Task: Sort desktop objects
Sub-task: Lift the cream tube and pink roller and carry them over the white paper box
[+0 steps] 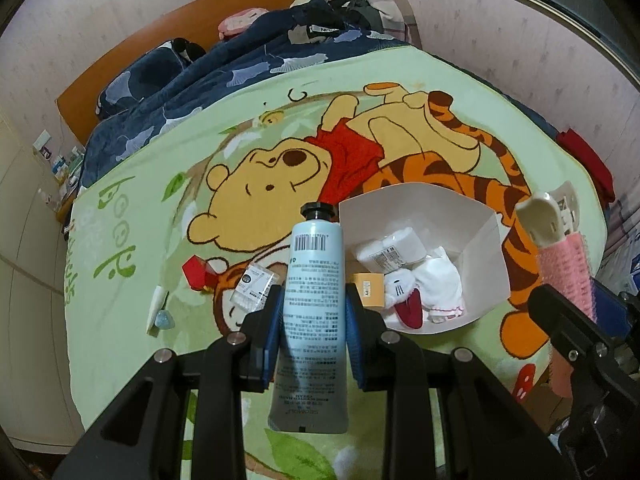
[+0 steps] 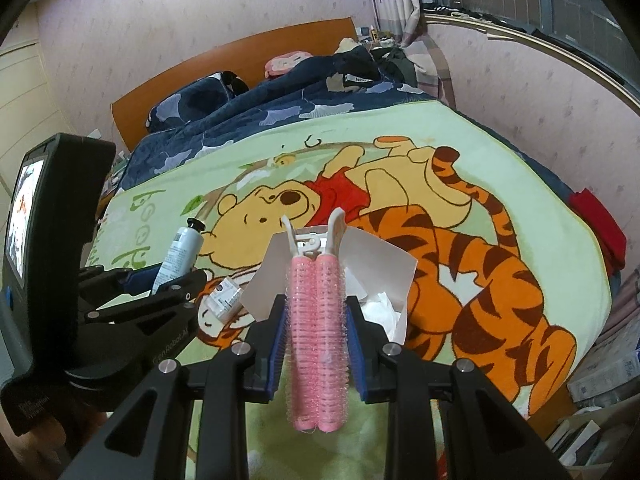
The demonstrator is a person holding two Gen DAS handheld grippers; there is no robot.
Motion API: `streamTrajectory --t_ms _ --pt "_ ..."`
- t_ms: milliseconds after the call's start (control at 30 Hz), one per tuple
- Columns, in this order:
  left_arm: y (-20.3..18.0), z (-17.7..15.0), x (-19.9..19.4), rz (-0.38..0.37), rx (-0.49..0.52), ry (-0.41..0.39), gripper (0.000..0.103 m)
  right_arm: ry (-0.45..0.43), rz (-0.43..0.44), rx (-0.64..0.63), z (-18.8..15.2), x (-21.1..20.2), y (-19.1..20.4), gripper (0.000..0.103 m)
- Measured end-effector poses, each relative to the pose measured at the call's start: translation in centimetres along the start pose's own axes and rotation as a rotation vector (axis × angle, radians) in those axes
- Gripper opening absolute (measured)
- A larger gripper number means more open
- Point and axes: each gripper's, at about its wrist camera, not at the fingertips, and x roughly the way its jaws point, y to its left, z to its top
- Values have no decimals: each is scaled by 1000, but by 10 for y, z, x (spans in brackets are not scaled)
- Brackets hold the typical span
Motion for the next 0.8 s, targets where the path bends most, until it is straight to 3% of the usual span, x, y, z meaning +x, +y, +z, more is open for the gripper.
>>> streamTrajectory --t_ms 800 --pt "-16 39 48 -2 33 47 29 28 -30 16 22 47 -17 28"
